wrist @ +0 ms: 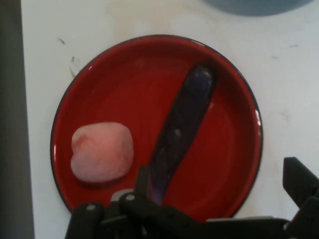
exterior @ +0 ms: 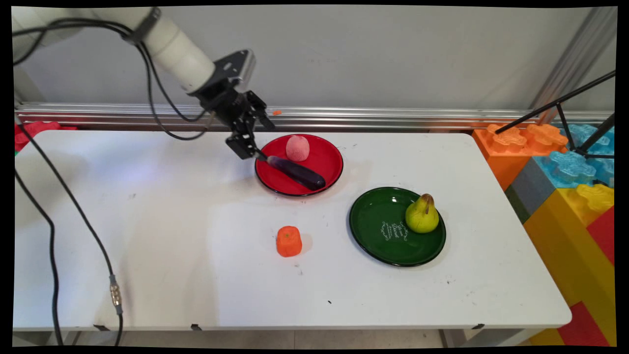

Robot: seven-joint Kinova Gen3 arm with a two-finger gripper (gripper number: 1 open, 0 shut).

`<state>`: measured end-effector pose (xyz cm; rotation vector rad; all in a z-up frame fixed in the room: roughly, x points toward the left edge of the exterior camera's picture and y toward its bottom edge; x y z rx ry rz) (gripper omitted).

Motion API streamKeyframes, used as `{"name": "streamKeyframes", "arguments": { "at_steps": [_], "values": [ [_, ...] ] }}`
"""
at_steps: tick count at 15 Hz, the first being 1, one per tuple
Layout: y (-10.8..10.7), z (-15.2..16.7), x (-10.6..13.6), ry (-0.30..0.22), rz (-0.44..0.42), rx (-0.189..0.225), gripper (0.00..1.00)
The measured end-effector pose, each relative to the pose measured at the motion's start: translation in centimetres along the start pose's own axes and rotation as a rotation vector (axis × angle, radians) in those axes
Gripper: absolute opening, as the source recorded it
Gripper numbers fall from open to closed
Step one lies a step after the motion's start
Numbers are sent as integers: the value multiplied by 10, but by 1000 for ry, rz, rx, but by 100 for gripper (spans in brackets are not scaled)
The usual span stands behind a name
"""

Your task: Pick up the eggplant from the red plate

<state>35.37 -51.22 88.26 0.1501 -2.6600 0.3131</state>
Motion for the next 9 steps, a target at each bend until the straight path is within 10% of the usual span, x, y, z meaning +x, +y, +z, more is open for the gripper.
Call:
{"name": "streamKeyframes", "arguments": {
  "at_steps": [9],
  "values": [
    [-9, 69, 10, 11, -19, 16, 100]
  ]
}}
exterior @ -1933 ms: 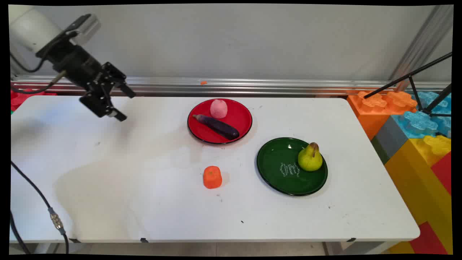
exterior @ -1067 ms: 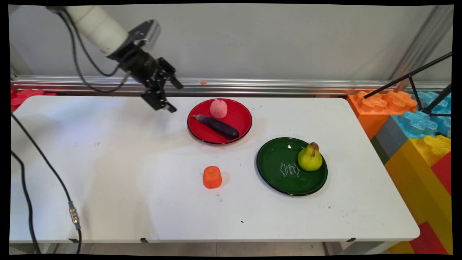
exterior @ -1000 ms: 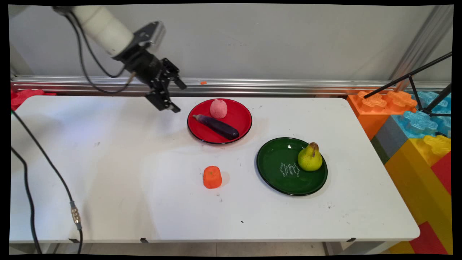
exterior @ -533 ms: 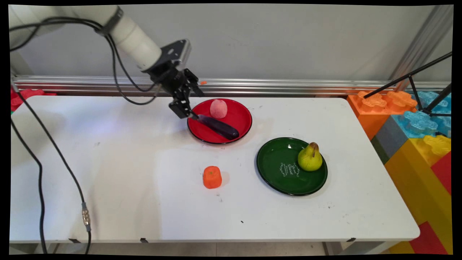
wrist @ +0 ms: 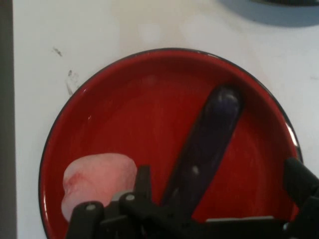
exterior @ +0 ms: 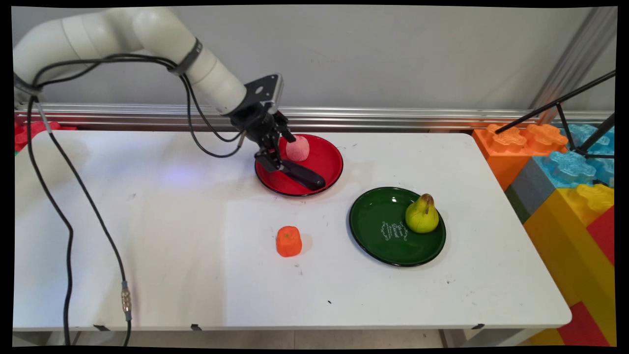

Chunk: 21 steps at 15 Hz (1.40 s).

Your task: Pick up the eggplant from the red plate

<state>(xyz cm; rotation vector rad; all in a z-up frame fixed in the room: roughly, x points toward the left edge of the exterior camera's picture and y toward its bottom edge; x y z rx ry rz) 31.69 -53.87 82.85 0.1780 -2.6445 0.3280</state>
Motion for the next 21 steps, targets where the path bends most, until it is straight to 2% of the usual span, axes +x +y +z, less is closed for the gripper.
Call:
{"name": "streamKeyframes", "arguments": {
  "at_steps": [5, 11, 21],
  "values": [
    [-3, 27, -4, 7, -30, 0, 100],
    [-4, 53, -11, 10, -64, -20, 100],
    [-9, 76, -16, 31, -72, -25, 100]
  ]
}}
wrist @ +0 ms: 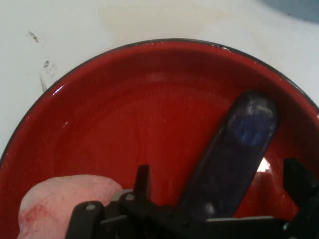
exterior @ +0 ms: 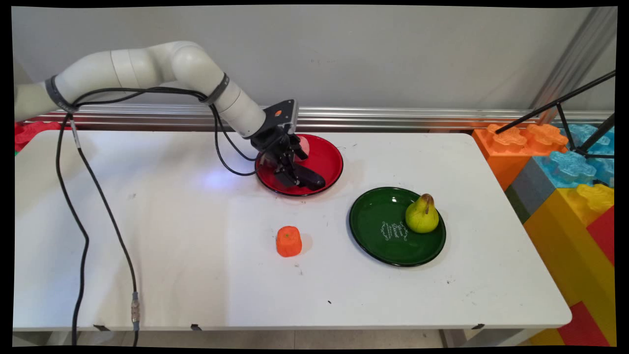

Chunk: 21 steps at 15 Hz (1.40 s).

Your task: Pick up the eggplant from the red plate, then place the picked object on the table

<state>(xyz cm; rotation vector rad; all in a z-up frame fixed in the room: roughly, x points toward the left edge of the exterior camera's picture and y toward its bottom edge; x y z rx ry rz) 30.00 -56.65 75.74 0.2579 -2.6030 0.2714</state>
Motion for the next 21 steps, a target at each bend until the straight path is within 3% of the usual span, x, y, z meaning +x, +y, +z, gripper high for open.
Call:
{"name": "streamKeyframes", "arguments": {
  "at_steps": [6, 7, 15, 21],
  "values": [
    [-3, 10, -1, 8, -1, -1, 100],
    [-3, 11, -2, 9, 0, -3, 0],
    [0, 11, -1, 5, 5, -15, 0],
    [1, -11, 17, 32, 37, -15, 0]
  ]
}}
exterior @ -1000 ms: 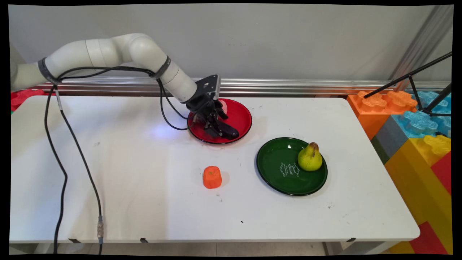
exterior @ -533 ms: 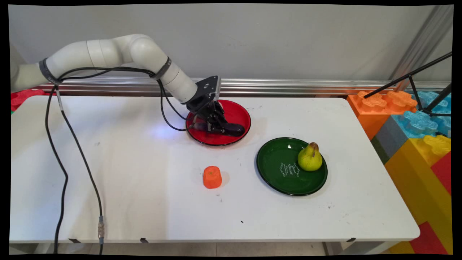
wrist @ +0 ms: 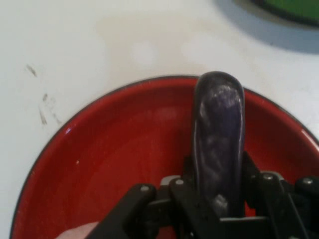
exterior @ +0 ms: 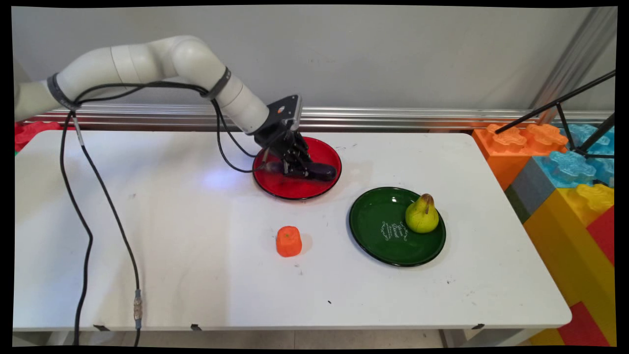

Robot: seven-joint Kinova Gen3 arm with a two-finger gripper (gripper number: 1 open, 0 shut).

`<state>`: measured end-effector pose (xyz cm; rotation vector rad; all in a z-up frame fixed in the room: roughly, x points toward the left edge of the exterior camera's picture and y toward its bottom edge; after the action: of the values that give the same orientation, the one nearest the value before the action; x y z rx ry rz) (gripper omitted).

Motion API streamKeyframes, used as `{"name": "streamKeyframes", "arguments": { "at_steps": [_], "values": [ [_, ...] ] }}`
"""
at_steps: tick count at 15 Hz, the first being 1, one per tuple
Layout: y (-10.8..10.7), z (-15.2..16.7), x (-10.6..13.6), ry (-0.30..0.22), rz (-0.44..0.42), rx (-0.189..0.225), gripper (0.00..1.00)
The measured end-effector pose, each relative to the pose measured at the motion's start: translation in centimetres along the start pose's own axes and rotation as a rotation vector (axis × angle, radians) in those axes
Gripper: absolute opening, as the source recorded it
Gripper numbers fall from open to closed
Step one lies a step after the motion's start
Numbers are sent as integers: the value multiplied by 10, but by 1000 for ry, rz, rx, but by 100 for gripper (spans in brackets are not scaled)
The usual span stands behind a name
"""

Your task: Place the picked object on the table

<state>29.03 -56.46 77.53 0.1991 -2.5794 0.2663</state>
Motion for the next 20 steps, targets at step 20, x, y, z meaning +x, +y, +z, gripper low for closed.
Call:
{"name": "streamKeyframes", "arguments": {
  "at_steps": [20],
  "values": [
    [60, -168, 56, -47, -167, -1, 0]
  ]
}}
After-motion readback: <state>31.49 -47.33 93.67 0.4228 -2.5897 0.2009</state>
